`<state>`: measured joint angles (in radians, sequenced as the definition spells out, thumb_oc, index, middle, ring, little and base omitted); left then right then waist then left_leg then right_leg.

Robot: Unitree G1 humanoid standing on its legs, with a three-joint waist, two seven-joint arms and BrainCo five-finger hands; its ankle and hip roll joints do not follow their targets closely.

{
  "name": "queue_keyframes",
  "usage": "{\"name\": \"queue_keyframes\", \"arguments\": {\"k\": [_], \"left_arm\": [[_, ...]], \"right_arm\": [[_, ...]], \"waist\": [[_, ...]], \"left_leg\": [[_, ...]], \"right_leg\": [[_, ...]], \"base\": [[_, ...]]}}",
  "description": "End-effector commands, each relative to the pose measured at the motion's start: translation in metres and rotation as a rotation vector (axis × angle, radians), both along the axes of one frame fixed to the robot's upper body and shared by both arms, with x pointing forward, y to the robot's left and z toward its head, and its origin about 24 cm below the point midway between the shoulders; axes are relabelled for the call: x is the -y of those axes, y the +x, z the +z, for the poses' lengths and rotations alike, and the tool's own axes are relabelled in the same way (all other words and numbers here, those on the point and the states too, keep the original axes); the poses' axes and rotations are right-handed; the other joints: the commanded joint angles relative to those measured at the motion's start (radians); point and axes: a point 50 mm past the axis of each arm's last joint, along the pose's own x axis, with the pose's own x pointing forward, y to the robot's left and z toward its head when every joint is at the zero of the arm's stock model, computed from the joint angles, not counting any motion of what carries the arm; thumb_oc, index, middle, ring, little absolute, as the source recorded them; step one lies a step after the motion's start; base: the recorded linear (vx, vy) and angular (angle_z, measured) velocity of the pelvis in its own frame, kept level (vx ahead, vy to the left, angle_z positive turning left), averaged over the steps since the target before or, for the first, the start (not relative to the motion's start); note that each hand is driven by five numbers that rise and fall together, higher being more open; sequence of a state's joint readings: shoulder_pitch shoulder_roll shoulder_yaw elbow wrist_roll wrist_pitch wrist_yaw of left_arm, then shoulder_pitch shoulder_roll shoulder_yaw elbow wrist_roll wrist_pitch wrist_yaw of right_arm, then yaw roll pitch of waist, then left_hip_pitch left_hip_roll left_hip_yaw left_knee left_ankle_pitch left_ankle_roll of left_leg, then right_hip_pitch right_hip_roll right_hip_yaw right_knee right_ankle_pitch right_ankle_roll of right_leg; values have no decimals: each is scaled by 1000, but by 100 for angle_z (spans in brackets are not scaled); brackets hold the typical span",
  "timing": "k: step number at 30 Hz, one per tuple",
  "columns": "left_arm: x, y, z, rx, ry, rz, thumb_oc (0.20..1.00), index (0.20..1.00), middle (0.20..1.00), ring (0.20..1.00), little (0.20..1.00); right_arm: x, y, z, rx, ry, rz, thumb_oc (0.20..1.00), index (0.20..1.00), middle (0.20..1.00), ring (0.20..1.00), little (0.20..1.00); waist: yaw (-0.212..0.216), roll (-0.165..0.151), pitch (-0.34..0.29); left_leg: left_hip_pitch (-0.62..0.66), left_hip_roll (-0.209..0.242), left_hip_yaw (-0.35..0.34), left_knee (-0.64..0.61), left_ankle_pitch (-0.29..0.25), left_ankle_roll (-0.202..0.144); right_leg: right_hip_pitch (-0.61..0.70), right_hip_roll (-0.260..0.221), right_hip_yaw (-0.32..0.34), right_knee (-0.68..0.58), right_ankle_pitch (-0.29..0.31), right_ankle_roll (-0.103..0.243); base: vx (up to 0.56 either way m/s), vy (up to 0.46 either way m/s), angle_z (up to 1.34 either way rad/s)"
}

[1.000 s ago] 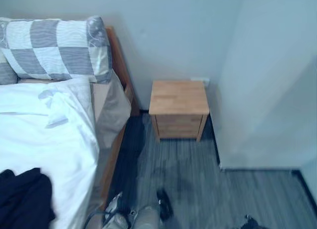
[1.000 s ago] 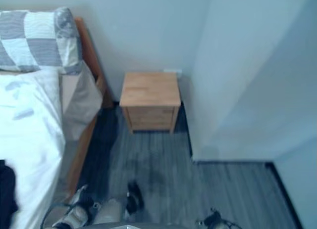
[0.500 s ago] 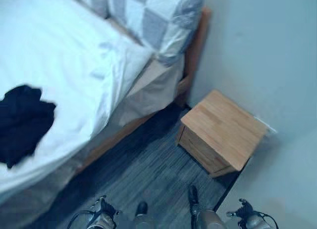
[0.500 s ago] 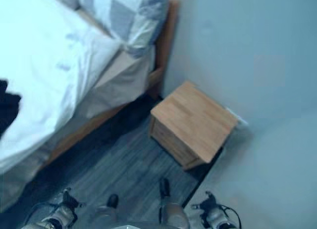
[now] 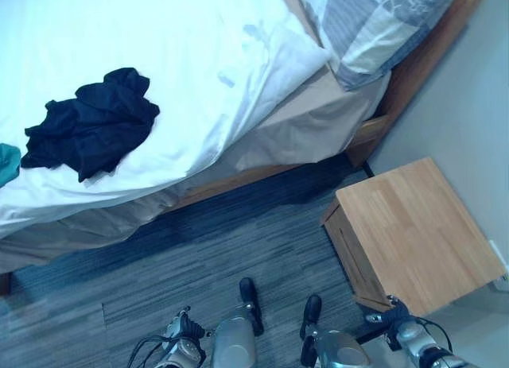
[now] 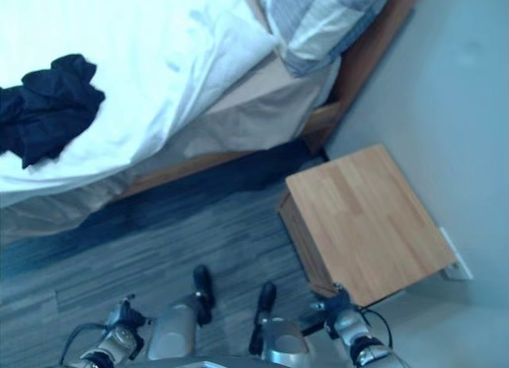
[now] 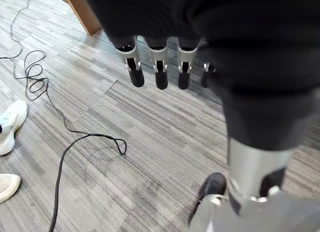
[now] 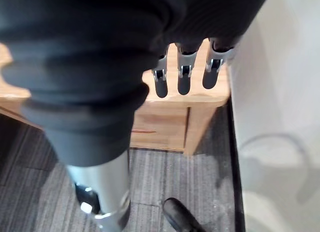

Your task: Tidy up the quilt and then pick up the clothes from the bed and put them into the laundry hamper.

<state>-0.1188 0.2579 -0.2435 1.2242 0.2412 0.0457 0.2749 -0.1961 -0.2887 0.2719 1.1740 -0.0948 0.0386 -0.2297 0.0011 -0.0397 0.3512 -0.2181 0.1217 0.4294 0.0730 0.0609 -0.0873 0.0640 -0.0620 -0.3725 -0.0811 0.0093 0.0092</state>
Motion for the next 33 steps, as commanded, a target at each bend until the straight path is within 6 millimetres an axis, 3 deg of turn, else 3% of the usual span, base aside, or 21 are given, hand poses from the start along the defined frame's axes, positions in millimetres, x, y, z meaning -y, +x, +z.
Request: {"name": "queue_keyframes", "arguments": {"k": [1, 2, 3, 4, 6, 7, 10, 11, 12, 13, 15, 16, 17, 18, 19, 20, 22, 23, 26, 32, 33], "left_arm": [[-20, -16, 0, -77, 71, -27, 1000, 1000, 1000, 1000, 1000], [-20, -16, 0, -77, 71, -27, 1000, 1000, 1000, 1000, 1000], [-29, -18, 2, -103, 104, -47, 1000, 1000, 1000, 1000, 1000], [-29, -18, 2, -103, 104, -46, 1000, 1000, 1000, 1000, 1000], [-40, -16, 7, -93, 138, -34, 1000, 1000, 1000, 1000, 1000], [-45, -14, 9, -79, 151, -22, 1000, 1000, 1000, 1000, 1000], [-45, -3, 14, -29, 155, -29, 1000, 1000, 1000, 1000, 1000], [-45, 5, 17, -9, 161, -57, 1000, 1000, 1000, 1000, 1000], [-45, 5, 17, -9, 161, -58, 1000, 1000, 1000, 1000, 1000], [-43, 5, 16, -15, 157, -86, 1000, 1000, 1000, 1000, 1000], [-41, 6, 16, -11, 157, -99, 1000, 1000, 1000, 1000, 1000], [-41, 6, 17, -10, 157, -100, 1000, 1000, 1000, 1000, 1000], [-38, 1, 14, -10, 134, -90, 1000, 1000, 1000, 1000, 1000], [-38, 1, 14, -9, 134, -90, 1000, 1000, 1000, 1000, 1000], [-34, -4, 11, -19, 118, -96, 1000, 1000, 1000, 1000, 1000], [-33, -5, 10, -23, 117, -101, 1000, 1000, 1000, 1000, 1000], [-32, -7, 9, -35, 120, -122, 1000, 1000, 1000, 1000, 1000], [-32, -7, 9, -33, 120, -121, 1000, 1000, 1000, 1000, 1000], [-29, -6, 9, -30, 121, -140, 1000, 1000, 1000, 1000, 1000], [-30, 15, 18, 61, 142, -160, 1000, 1000, 1000, 1000, 1000], [-27, 20, 20, 85, 138, -169, 1000, 1000, 1000, 1000, 1000]], "right_arm": [[5, -16, -3, 0, 3, 0, 1000, 1000, 1000, 1000, 1000], [5, -16, -3, -1, 3, 0, 1000, 1000, 1000, 1000, 1000], [-2, -1, 4, 62, 20, 28, 1000, 1000, 1000, 1000, 1000], [-2, -1, 4, 61, 20, 29, 1000, 1000, 1000, 1000, 1000], [-12, 24, 21, 186, 41, 67, 1000, 1000, 1000, 1000, 1000], [-15, 38, 33, 263, 46, 84, 1000, 1000, 1000, 1000, 1000], [-15, 70, 77, 499, 37, 150, 1000, 1000, 1000, 1000, 1000], [-7, 84, 108, 632, -5, 194, 1000, 1000, 1000, 1000, 1000], [-7, 83, 108, 631, -5, 194, 1000, 1000, 1000, 1000, 1000], [0, 90, 129, 698, -61, 242, 1000, 1000, 1000, 1000, 1000], [4, 103, 162, 813, -151, 306, 1000, 1000, 1000, 1000, 1000], [4, 103, 162, 813, -152, 306, 1000, 1000, 1000, 1000, 1000], [8, 119, 217, 998, -291, 378, 1000, 1000, 1000, 1000, 1000], [8, 119, 218, 998, -292, 378, 1000, 1000, 1000, 1000, 1000], [7, 124, 252, 1109, -371, 428, 1000, 1000, 1000, 1000, 1000], [6, 127, 274, 1170, -427, 460, 1000, 1000, 1000, 1000, 1000], [1, 130, 305, 1265, -489, 511, 1000, 1000, 1000, 1000, 1000], [1, 130, 305, 1266, -489, 511, 1000, 1000, 1000, 1000, 1000], [-12, 139, 345, 1382, -533, 579, 1000, 1000, 1000, 1000, 1000], [-42, 167, 431, 1519, -702, 681, 1000, 1000, 1000, 1000, 1000], [-46, 177, 447, 1504, -766, 684, 1000, 1000, 1000, 1000, 1000]], "waist": [[2, -6, -75], [1, -8, -75], [-8, -22, -70], [-7, -24, -69], [-24, -30, -44], [-24, -25, -32], [-48, -33, -20], [-61, -43, -25], [-63, -42, -23], [-58, -54, -34], [-46, -61, -45], [-45, -61, -48], [-34, -55, -55], [-34, -54, -56], [-30, -48, -56], [-30, -43, -56], [-24, -39, -54], [-25, -39, -54], [-10, -36, -47], [27, -3, 14], [33, 13, 35]], "left_leg": [[91, -18, -65, -34, -66, 33], [91, -20, -66, -35, -66, 34], [134, -34, -58, -51, -93, 59], [135, -37, -56, -52, -94, 61], [180, -39, -59, -73, -108, 81], [191, -23, -53, -88, -90, 88], [212, -20, -94, -92, -92, 72], [219, -29, -127, -91, -109, 50], [221, -27, -129, -90, -109, 49], [211, -36, -156, -72, -117, 47], [211, -36, -157, -60, -130, 45], [206, -35, -157, -60, -126, 45], [208, -19, -149, -52, -127, 36], [204, -19, -149, -53, -123, 36], [206, -12, -158, -54, -124, 31], [202, -9, -163, -59, -116, 28], [204, -3, -165, -67, -114, 22], [200, -3, -165, -68, -109, 22], [193, 1, -168, -79, -97, 13], [98, 2, -189, -87, -47, -5], [72, 1, -194, -98, -29, -10]], "right_leg": [[-28, -106, 19, 250, -160, 157], [-29, -109, 19, 255, -163, 158], [-75, -143, 30, 421, -132, 188], [-78, -147, 33, 427, -134, 191], [-163, -165, 84, 619, -49, 217], [-221, -151, 114, 676, -25, 209], [-241, -106, 174, 507, -63, 184], [-230, -90, 226, 276, -72, 182], [-224, -89, 223, 270, -69, 182], [-198, -90, 264, 193, -68, 188], [-177, -95, 253, 167, -45, 190], [-181, -94, 254, 163, -40, 189], [-163, -81, 243, 141, -35, 180], [-165, -81, 243, 138, -30, 179], [-157, -72, 237, 134, -37, 173], [-160, -69, 235, 129, -35, 168], [-156, -65, 228, 122, -40, 167], [-159, -65, 228, 120, -35, 166], [-164, -63, 219, 110, -29, 164], [-250, -69, 212, 112, -9, 158], [-275, -70, 207, 110, -1, 157]], "base": [[149, 51, 50], [297, 159, 44], [149, 119, 44], [211, 165, 46], [109, 77, 30], [132, 20, 34], [197, -123, 62], [233, -215, 62], [228, -219, 100], [152, -117, 114], [136, -146, 71], [140, -169, 6], [105, -111, -7], [186, -163, -27], [76, -81, -1], [108, -89, 7], [42, -45, 8], [31, -45, -4], [0, -59, -3], [-59, -36, 4], [-9, -17, 24]]}}
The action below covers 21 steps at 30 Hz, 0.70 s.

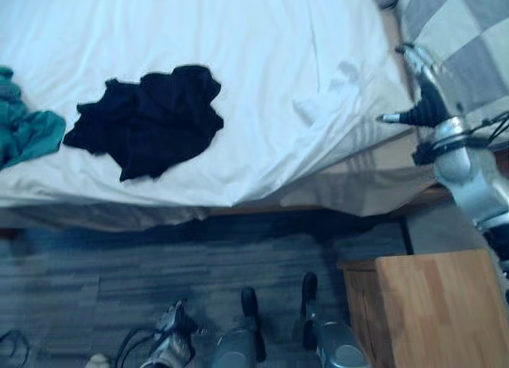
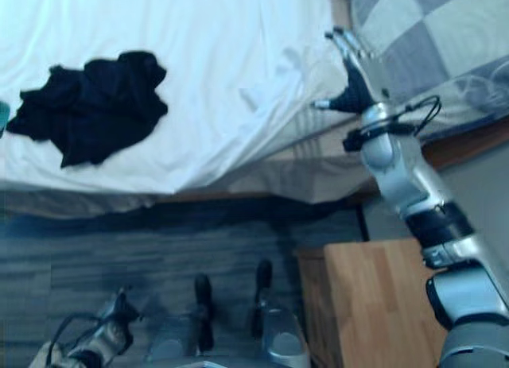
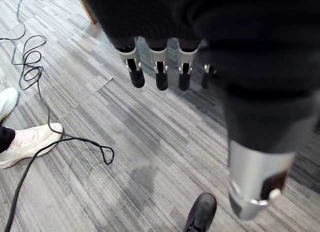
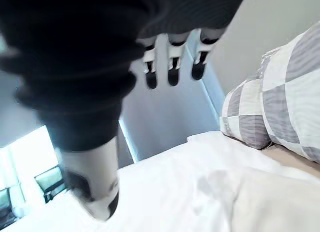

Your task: Tidy up the quilt and then pick up the clothes from the bed and put them into the laundry hamper.

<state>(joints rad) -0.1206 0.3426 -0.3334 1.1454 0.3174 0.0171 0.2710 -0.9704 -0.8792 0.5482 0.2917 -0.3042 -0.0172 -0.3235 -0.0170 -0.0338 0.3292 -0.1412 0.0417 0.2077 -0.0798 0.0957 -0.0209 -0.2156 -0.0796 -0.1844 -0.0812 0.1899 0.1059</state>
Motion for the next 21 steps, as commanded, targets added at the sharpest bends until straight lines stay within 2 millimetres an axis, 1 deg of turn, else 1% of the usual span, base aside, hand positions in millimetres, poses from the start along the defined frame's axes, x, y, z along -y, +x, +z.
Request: {"name": "queue_keyframes", "arguments": {"k": [1, 2, 3, 6, 7, 8, 9, 10, 11, 13, 15, 17, 18, 19, 20, 21], "left_arm": [[-12, 2, 5, 33, 43, 12, 1000, 1000, 1000, 1000, 1000], [-11, 5, 6, 46, 43, 2, 1000, 1000, 1000, 1000, 1000], [-10, 9, 8, 65, 45, -9, 1000, 1000, 1000, 1000, 1000], [-6, 19, 13, 114, 25, -25, 1000, 1000, 1000, 1000, 1000], [-4, 24, 15, 132, 22, -34, 1000, 1000, 1000, 1000, 1000], [2, 32, 19, 169, 4, -43, 1000, 1000, 1000, 1000, 1000], [2, 33, 18, 169, 3, -42, 1000, 1000, 1000, 1000, 1000], [6, 38, 20, 187, -9, -47, 1000, 1000, 1000, 1000, 1000], [6, 38, 20, 187, -10, -46, 1000, 1000, 1000, 1000, 1000], [11, 37, 18, 180, -26, -50, 1000, 1000, 1000, 1000, 1000], [17, 36, 15, 171, -37, -43, 1000, 1000, 1000, 1000, 1000], [20, 32, 11, 156, -40, -33, 1000, 1000, 1000, 1000, 1000], [23, 26, 7, 135, -44, -4, 1000, 1000, 1000, 1000, 1000], [22, 25, 7, 133, -40, -6, 1000, 1000, 1000, 1000, 1000], [24, 22, 5, 116, -40, 5, 1000, 1000, 1000, 1000, 1000], [25, 19, 2, 100, -38, 20, 1000, 1000, 1000, 1000, 1000]], "right_arm": [[7, 0, 41, 125, 11, -40, 1000, 1000, 1000, 1000, 1000], [4, 3, 55, 154, -32, -61, 1000, 1000, 1000, 1000, 1000], [1, 7, 64, 167, -76, -84, 1000, 1000, 1000, 1000, 1000], [5, 17, 78, 161, -122, -165, 1000, 1000, 1000, 1000, 1000], [9, 22, 79, 147, -128, -202, 1000, 1000, 1000, 1000, 1000], [21, 30, 84, 118, -158, -302, 871, 871, 871, 871, 871], [21, 30, 85, 118, -159, -301, 871, 871, 871, 871, 871], [41, 37, 82, 68, -153, -419, 200, 200, 200, 200, 200], [40, 37, 82, 68, -153, -418, 200, 200, 200, 200, 200], [59, 41, 72, 0, -161, -518, 200, 200, 200, 200, 200], [73, 41, 63, -25, -58, -538, 200, 200, 200, 200, 200], [74, 39, 52, -18, 17, -496, 200, 200, 200, 200, 200], [72, 33, 21, -34, 109, -394, 200, 200, 200, 200, 200], [73, 33, 19, -37, 112, -396, 200, 200, 200, 200, 200], [74, 24, 2, -41, 171, -344, 1000, 1000, 1000, 1000, 1000], [80, 14, -25, -69, 254, -313, 1000, 1000, 1000, 1000, 1000]], "waist": [[50, 8, 56], [56, 18, 69], [61, 35, 89], [65, 62, 103], [69, 68, 114], [71, 88, 132], [70, 89, 132], [74, 99, 147], [73, 100, 146], [75, 105, 156], [71, 100, 159], [64, 90, 151], [40, 74, 139], [43, 72, 138], [29, 59, 125], [14, 47, 116]], "left_leg": [[-7, 81, 28, 54, -63, -76], [-21, 79, 26, 42, -50, -79], [-47, 79, 20, 27, -31, -83], [-101, 77, 13, -7, 6, -96], [-122, 80, 13, -7, 14, -103], [-163, 83, 8, -7, 24, -114], [-164, 83, 7, -7, 24, -114], [-188, 86, 6, -7, 36, -121], [-189, 86, 6, -7, 36, -121], [-195, 91, 3, -7, 46, -126], [-186, 96, 7, -7, 51, -128], [-169, 97, 8, -7, 47, -127], [-137, 101, 10, -7, 36, -123], [-136, 101, 11, -7, 36, -123], [-115, 102, 12, -7, 27, -118], [-93, 102, 13, -7, 15, -112]], "right_leg": [[3, -52, 19, 110, -181, 60], [-12, -53, 16, 106, -176, 60], [-36, -56, 8, 105, -170, 60], [-85, -57, 0, 100, -157, 63], [-95, -58, -8, 96, -153, 64], [-126, -59, -22, 99, -150, 64], [-128, -59, -22, 99, -151, 64], [-152, -57, -27, 108, -149, 63], [-152, -57, -27, 108, -149, 63], [-160, -53, -31, 116, -150, 60], [-150, -48, -32, 118, -152, 58], [-133, -45, -33, 118, -156, 57], [-101, -44, -32, 115, -161, 58], [-99, -44, -31, 114, -161, 58], [-78, -44, -30, 109, -163, 59], [-57, -47, -32, 108, -166, 60]], "base": [[-23, -25, 16], [-58, -41, 16], [-83, -39, 13], [-72, -44, 25], [-123, -95, 25], [-96, -74, 17], [-116, -67, 24], [-52, -21, 28], [-69, -23, 27], [-35, -6, 12], [-28, -5, 8], [-8, 16, 15], [9, 26, 8], [43, 23, 8], [52, 5, 6], [106, 28, 3]]}}
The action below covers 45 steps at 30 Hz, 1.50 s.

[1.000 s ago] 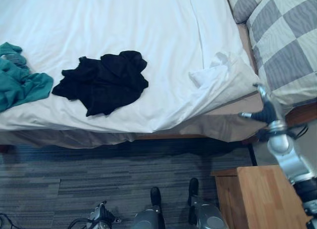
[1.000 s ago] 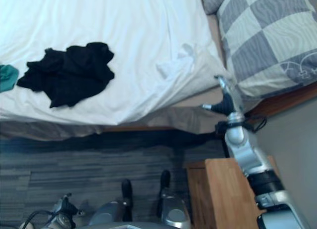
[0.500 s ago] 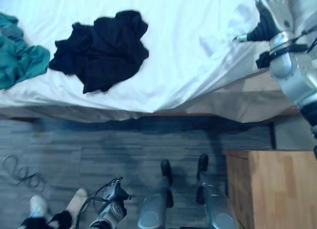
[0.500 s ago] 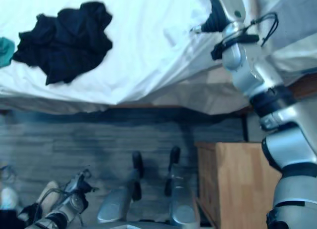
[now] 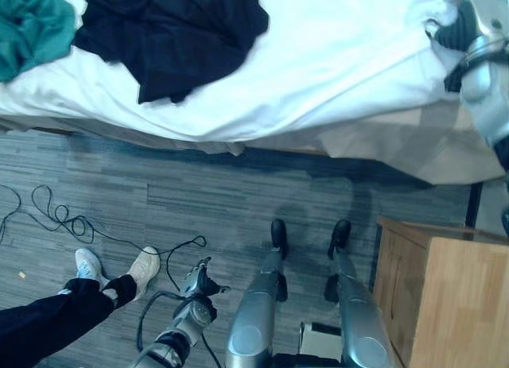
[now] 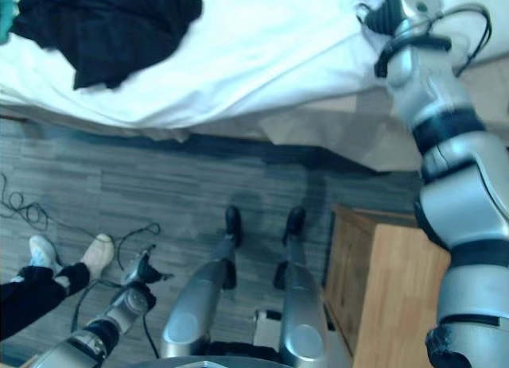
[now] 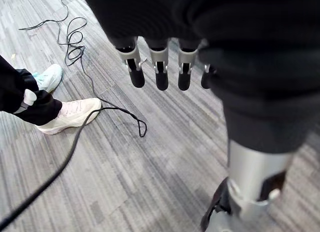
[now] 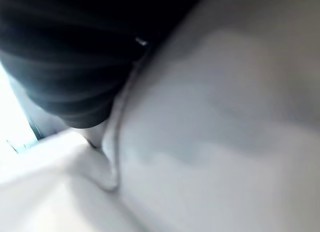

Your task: Tidy up the quilt and then pick up the clothes from the bed and put them into the laundry hamper.

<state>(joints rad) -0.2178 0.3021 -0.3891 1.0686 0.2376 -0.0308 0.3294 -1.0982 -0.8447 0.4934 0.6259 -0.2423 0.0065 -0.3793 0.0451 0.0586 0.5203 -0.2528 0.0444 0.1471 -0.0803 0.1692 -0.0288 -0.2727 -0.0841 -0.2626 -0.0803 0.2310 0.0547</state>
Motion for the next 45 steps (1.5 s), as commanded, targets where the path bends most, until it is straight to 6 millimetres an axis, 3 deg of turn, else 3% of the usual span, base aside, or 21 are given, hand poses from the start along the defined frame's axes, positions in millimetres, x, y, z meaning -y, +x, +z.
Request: {"name": "queue_keyframes", "arguments": {"k": [1, 3, 4, 6, 7, 8, 13, 17, 18, 19, 24, 28, 31, 36, 38, 39, 40, 41, 42, 44, 45], "left_arm": [[-3, -35, -22, -150, 39, 81, 1000, 1000, 1000, 1000, 1000], [-8, -34, -21, -164, 54, 86, 1000, 1000, 1000, 1000, 1000], [-8, -35, -21, -166, 57, 82, 1000, 1000, 1000, 1000, 1000], [-11, -35, -20, -173, 54, 105, 1000, 1000, 1000, 1000, 1000], [-12, -35, -20, -173, 55, 104, 1000, 1000, 1000, 1000, 1000], [-15, -38, -21, -184, 48, 123, 1000, 1000, 1000, 1000, 1000], [-29, -48, -21, -212, 79, 162, 1000, 1000, 1000, 1000, 1000], [-34, -59, -25, -247, 99, 160, 1000, 1000, 1000, 1000, 1000], [-33, -61, -26, -255, 101, 154, 1000, 1000, 1000, 1000, 1000], [-33, -61, -26, -253, 100, 154, 1000, 1000, 1000, 1000, 1000], [-28, -57, -26, -252, 103, 102, 1000, 1000, 1000, 1000, 1000], [-21, -51, -25, -222, 89, 84, 1000, 1000, 1000, 1000, 1000], [-15, -41, -21, -169, 73, 74, 1000, 1000, 1000, 1000, 1000], [-2, -11, -8, -58, 51, 23, 1000, 1000, 1000, 1000, 1000], [12, 5, 0, 4, 12, 19, 1000, 1000, 1000, 1000, 1000], [12, 5, 0, 5, 13, 19, 1000, 1000, 1000, 1000, 1000], [12, 7, 0, 9, 9, 34, 1000, 1000, 1000, 1000, 1000], [12, 7, 1, 10, 9, 34, 1000, 1000, 1000, 1000, 1000], [9, 6, 0, -1, 12, 57, 1000, 1000, 1000, 1000, 1000], [5, 6, 0, -6, 21, 75, 1000, 1000, 1000, 1000, 1000], [-6, 3, 0, -22, 50, 102, 1000, 1000, 1000, 1000, 1000]], "right_arm": [[41, -33, -102, -125, 321, -41, 1000, 1000, 1000, 1000, 1000], [58, -62, -154, -193, 472, -97, 1000, 1000, 1000, 1000, 1000], [59, -63, -155, -194, 475, -100, 1000, 1000, 1000, 1000, 1000], [65, -110, -241, -338, 772, -209, 1000, 1000, 1000, 1000, 1000], [65, -110, -242, -339, 773, -210, 1000, 1000, 1000, 1000, 1000], [65, -142, -289, -445, 895, -342, 1000, 1000, 1000, 1000, 1000], [66, -168, -319, -496, 962, -497, 1000, 1000, 1000, 1000, 1000], [84, -147, -271, -317, 831, -459, 1000, 1000, 1000, 1000, 1000], [85, -136, -253, -260, 793, -416, 507, 507, 507, 507, 507], [85, -136, -252, -259, 793, -415, 200, 200, 200, 200, 200], [46, -58, -119, 63, 573, -88, 200, 200, 200, 200, 200], [25, -35, -71, 152, 531, -1, 200, 200, 200, 200, 200], [17, -12, -58, 112, 528, -11, 200, 200, 200, 200, 200], [22, 12, -82, -79, 519, -132, 200, 200, 200, 200, 200], [31, 8, -161, -362, 585, -270, 200, 200, 200, 200, 200], [31, 8, -160, -361, 585, -270, 200, 200, 200, 200, 200], [35, -12, -215, -536, 567, -332, 200, 200, 200, 200, 200], [35, -12, -215, -536, 567, -332, 200, 200, 200, 200, 200], [38, -46, -275, -709, 590, -393, 200, 200, 200, 200, 200], [39, -67, -303, -789, 600, -421, 200, 200, 200, 200, 200], [37, -117, -354, -970, 615, -474, 200, 200, 200, 200, 200]], "waist": [[-76, -65, -94], [-90, -80, -113], [-86, -81, -115], [-104, -101, -147], [-102, -103, -150], [-116, -113, -174], [-132, -134, -210], [-126, -146, -210], [-120, -146, -208], [-121, -146, -209], [-65, -117, -149], [-45, -89, -121], [-27, -59, -98], [-17, -38, -52], [-10, -36, 0], [-10, -36, -2], [-14, -45, 0], [-14, -46, 0], [-22, -60, -1], [-29, -68, -6], [-46, -84, -21]], "left_leg": [[75, 99, 79, -7, -91, -92], [122, 93, 85, -7, -114, -78], [121, 93, 86, -7, -111, -78], [171, 88, 97, -6, -135, -67], [168, 88, 98, -7, -131, -66], [195, 87, 108, -7, -144, -63], [227, 87, 123, -7, -163, -59], [257, 85, 129, -7, -178, -56], [258, 85, 128, -7, -178, -56], [254, 85, 128, -7, -174, -55], [218, 82, 105, 1, -155, -57], [187, 74, 98, 6, -139, -57], [147, 70, 92, 20, -131, -61], [50, 73, 74, 113, -140, -64], [3, 79, 65, 192, -165, -61], [0, 78, 65, 191, -162, -60], [-2, 83, 66, 198, -170, -59], [-4, 83, 66, 197, -167, -59], [7, 85, 68, 191, -171, -56], [15, 83, 70, 184, -173, -54], [36, 77, 73, 166, -181, -50]], "right_leg": [[44, -46, 42, 111, -220, 114], [85, -46, 43, 110, -228, 115], [84, -46, 43, 107, -224, 114], [125, -47, 50, 99, -229, 117], [122, -47, 51, 97, -225, 117], [146, -48, 56, 88, -227, 119], [161, -45, 74, 99, -236, 121], [169, -44, 93, 114, -246, 122], [168, -45, 94, 116, -246, 121], [164, -46, 94, 114, -242, 120], [131, -49, 98, 133, -248, 113], [108, -56, 94, 134, -239, 109], [81, -65, 88, 142, -237, 108], [24, -78, 78, 198, -249, 99], [-9, -80, 67, 247, -261, 92], [-11, -80, 67, 245, -258, 91], [-14, -79, 66, 243, -258, 94], [-15, -79, 66, 241, -255, 93], [-1, -79, 63, 224, -248, 98], [6, -78, 65, 210, -240, 102], [24, -80, 68, 184, -228, 111]], "base": [[70, 25, -1], [85, 55, 6], [101, 63, -13], [77, 57, -47], [95, 88, -30], [83, 67, -14], [57, 57, -27], [13, 35, -16], [0, 0, 0], [0, 0, 0], [-64, -36, -3], [-42, -21, 11], [-53, -34, 31], [-103, -36, 25], [-129, 4, 14], [-62, 10, 2], [-25, 8, 7], [-31, 29, 8], [-14, 51, 6], [4, 67, 4], [9, 54, 3]]}}
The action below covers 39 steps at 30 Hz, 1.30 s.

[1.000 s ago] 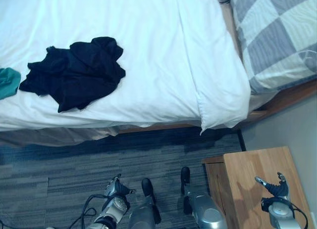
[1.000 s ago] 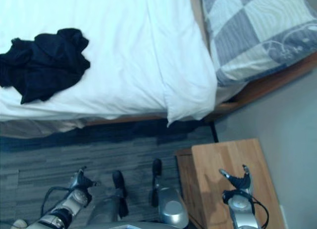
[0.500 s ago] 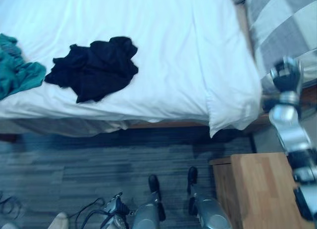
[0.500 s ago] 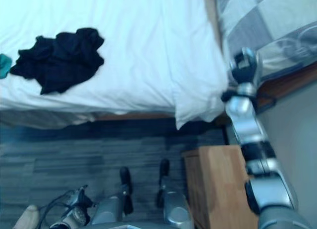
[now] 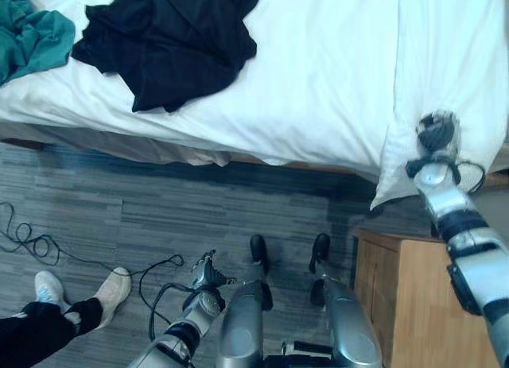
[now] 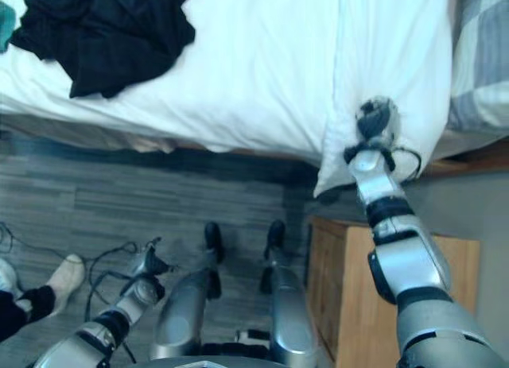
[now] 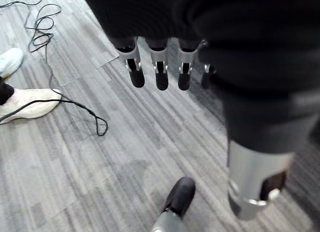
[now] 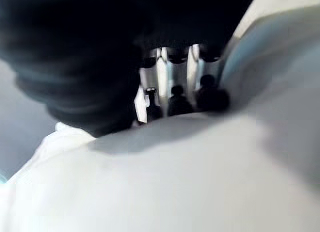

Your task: Tidy up the quilt and then pick up the clothes from the bed and put them into the laundry hamper.

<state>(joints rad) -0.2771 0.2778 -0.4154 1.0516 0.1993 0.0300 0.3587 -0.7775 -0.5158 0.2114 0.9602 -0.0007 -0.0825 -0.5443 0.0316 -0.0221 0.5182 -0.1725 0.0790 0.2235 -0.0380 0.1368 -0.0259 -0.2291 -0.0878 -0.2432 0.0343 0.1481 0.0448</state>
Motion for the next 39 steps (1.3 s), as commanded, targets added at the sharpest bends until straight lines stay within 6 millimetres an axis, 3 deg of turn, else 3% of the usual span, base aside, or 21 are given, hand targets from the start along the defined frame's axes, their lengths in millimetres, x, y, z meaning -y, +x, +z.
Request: {"name": "queue_keyframes", "arguments": {"k": [1, 3, 4, 5, 6, 7, 11, 12, 14, 15, 17, 19, 21, 25, 27, 28, 30, 31, 33, 36, 39], "left_arm": [[-19, -17, -9, -63, 49, 85, 1000, 1000, 1000, 1000, 1000], [-23, -18, -9, -68, 59, 94, 1000, 1000, 1000, 1000, 1000], [-33, -23, -10, -89, 82, 94, 1000, 1000, 1000, 1000, 1000], [-33, -23, -10, -89, 82, 94, 1000, 1000, 1000, 1000, 1000], [-37, -26, -10, -103, 94, 90, 1000, 1000, 1000, 1000, 1000], [-41, -26, -9, -106, 97, 95, 1000, 1000, 1000, 1000, 1000], [-44, -29, -10, -128, 92, 84, 1000, 1000, 1000, 1000, 1000], [-46, -30, -11, -152, 83, 96, 1000, 1000, 1000, 1000, 1000], [-51, -36, -13, -177, 84, 117, 1000, 1000, 1000, 1000, 1000], [-45, -40, -18, -183, 35, 133, 1000, 1000, 1000, 1000, 1000], [-42, -41, -19, -174, 13, 144, 1000, 1000, 1000, 1000, 1000], [-20, -26, -15, -98, -92, 156, 1000, 1000, 1000, 1000, 1000], [-12, -20, -13, -62, -144, 181, 1000, 1000, 1000, 1000, 1000], [-14, -38, -23, -104, -164, 244, 1000, 1000, 1000, 1000, 1000], [-20, -51, -29, -144, -159, 304, 1000, 1000, 1000, 1000, 1000], [-25, -63, -35, -193, -151, 347, 1000, 1000, 1000, 1000, 1000], [-27, -71, -38, -223, -139, 358, 1000, 1000, 1000, 1000, 1000], [-31, -81, -42, -266, -117, 358, 1000, 1000, 1000, 1000, 1000], [-34, -80, -41, -266, -109, 347, 1000, 1000, 1000, 1000, 1000], [-45, -75, -36, -252, -78, 339, 1000, 1000, 1000, 1000, 1000], [-60, -77, -32, -272, -11, 312, 1000, 1000, 1000, 1000, 1000]], "right_arm": [[10, -110, -175, -749, 32, -28, 200, 200, 200, 200, 200], [8, -132, -193, -830, 46, -24, 200, 200, 200, 200, 200], [4, -194, -233, -1026, 89, -35, 200, 200, 200, 200, 200], [4, -194, -233, -1026, 89, -34, 319, 319, 319, 319, 319], [1, -222, -247, -1122, 107, -37, 583, 583, 583, 583, 583], [-1, -227, -250, -1140, 113, -28, 1000, 1000, 1000, 1000, 1000], [-11, -228, -253, -1144, 132, 1, 1000, 1000, 1000, 1000, 1000], [-18, -220, -252, -1131, 117, 48, 1000, 1000, 1000, 1000, 1000], [-20, -217, -251, -1135, 79, 85, 1000, 1000, 1000, 1000, 1000], [-28, -204, -246, -1091, 68, 133, 1000, 1000, 1000, 1000, 1000], [-31, -189, -239, -1046, 53, 157, 1000, 1000, 1000, 1000, 1000], [-28, -155, -218, -948, -36, 202, 1000, 1000, 1000, 1000, 1000], [-24, -140, -206, -911, -91, 212, 1000, 1000, 1000, 1000, 1000], [-24, -138, -203, -888, -62, 207, 1000, 1000, 1000, 1000, 1000], [-25, -146, -208, -917, -62, 212, 1000, 1000, 1000, 1000, 1000], [-19, -162, -219, -986, -67, 200, 1000, 1000, 1000, 1000, 1000], [-16, -173, -225, -1030, -58, 190, 1000, 1000, 1000, 1000, 1000], [-9, -198, -238, -1119, -28, 147, 1000, 1000, 1000, 1000, 1000], [-9, -209, -244, -1151, 4, 125, 1000, 1000, 1000, 1000, 1000], [-20, -217, -251, -1172, 80, 118, 1000, 1000, 1000, 1000, 1000], [-35, -210, -252, -1147, 93, 163, 1000, 1000, 1000, 1000, 1000]], "waist": [[-33, -4, -22], [-40, -12, -33], [-62, -33, -67], [-62, -34, -70], [-80, -39, -80], [-90, -43, -82], [-102, -35, -92], [-103, -25, -103], [-94, -22, -119], [-78, -21, -136], [-73, -14, -135], [-52, 4, -93], [-39, 27, -74], [-43, 14, -103], [-45, 2, -129], [-48, 0, -157], [-54, 8, -176], [-53, 11, -201], [-52, 0, -215], [-39, -45, -212], [-30, -55, -186]], "left_leg": [[-47, 42, -3, 121, -145, -52], [-38, 38, -1, 110, -147, -49], [15, 19, 2, 60, -154, -38], [12, 18, 3, 58, -151, -38], [51, 3, 8, 30, -153, -29], [67, -2, 17, 19, -151, -22], [92, 6, 38, 4, -139, -4], [93, 7, 40, -6, -123, 2], [95, 0, 48, -13, -125, 2], [87, -26, 36, -6, -131, 2], [63, -36, 32, 16, -138, 3], [-105, -49, 33, 278, -172, -38], [-171, -22, -7, 370, -107, -111], [-123, 56, -23, 294, -132, -85], [-80, 131, -44, 209, -105, -89], [-57, 218, -53, 108, -42, -109], [-26, 243, -24, 47, -28, -118], [7, 238, -6, -8, -12, -149], [1, 208, -16, -12, -14, -154], [28, 127, -9, 5, -76, -104], [75, 114, 34, -24, -95, -72]], "right_leg": [[-22, -76, 48, 67, -142, 121], [-16, -78, 50, 59, -136, 125], [9, -89, 60, 48, -119, 146], [5, -89, 60, 47, -117, 145], [6, -100, 72, 70, -94, 162], [-6, -106, 82, 106, -73, 175], [-39, -79, 106, 257, -108, 171], [-28, -14, 126, 323, -163, 157], [0, 4, 111, 308, -190, 149], [60, 20, 84, 226, -250, 113], [64, 28, 103, 174, -243, 105], [107, -11, 105, 37, -236, 75], [133, -18, 90, -8, -235, 65], [135, -68, 71, -19, -217, 90], [130, -102, 63, -16, -209, 107], [130, -148, 44, -16, -202, 130], [141, -168, 22, -21, -201, 148], [170, -206, -8, -24, -185, 167], [173, -238, -10, -18, -155, 179], [145, -330, -8, 101, -40, 186], [95, -308, -50, 236, -44, 155]], "base": [[13, 90, -1], [13, 89, -7], [25, 104, -2], [18, 206, 6], [-25, 151, -2], [-52, 192, -7], [-80, 129, -39], [-62, 58, -55], [-15, 21, -37], [26, -22, -19], [-68, -8, -6], [-249, 44, 20], [-150, 87, 51], [11, 239, 38], [75, 367, 27], [92, 397, 22], [166, 506, 28], [187, 500, 42], [167, 398, 57], [184, 545, 28], [125, 358, 12]]}}
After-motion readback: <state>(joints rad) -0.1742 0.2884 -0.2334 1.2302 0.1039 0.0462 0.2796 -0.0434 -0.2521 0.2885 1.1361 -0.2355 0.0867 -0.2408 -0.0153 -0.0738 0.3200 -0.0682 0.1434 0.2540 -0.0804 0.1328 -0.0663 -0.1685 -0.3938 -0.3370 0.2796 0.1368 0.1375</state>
